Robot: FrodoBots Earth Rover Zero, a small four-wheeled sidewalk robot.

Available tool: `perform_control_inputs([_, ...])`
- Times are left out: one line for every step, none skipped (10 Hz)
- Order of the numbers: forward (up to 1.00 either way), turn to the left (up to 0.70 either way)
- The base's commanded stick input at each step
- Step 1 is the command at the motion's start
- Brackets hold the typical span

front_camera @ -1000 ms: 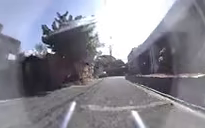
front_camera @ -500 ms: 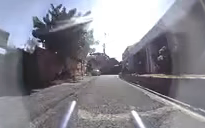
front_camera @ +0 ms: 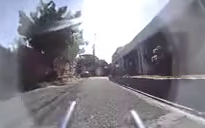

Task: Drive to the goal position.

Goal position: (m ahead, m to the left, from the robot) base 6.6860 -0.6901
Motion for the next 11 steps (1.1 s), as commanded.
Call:
perform_control_inputs([0.85, 0.11])
perform_control_inputs([0.85, 0.12])
perform_control_inputs([0.85, 0.02])
perform_control_inputs([0.85, 0.0])
perform_control_inputs([0.85, 0.0])
perform_control_inputs([0.85, 0.0])
perform_control_inputs([0.85, 0.0])
perform_control_inputs([0.85, 0.0])
perform_control_inputs([0.85, 0.0])
perform_control_inputs([0.85, -0.29])
perform_control_inputs([0.85, -0.34])
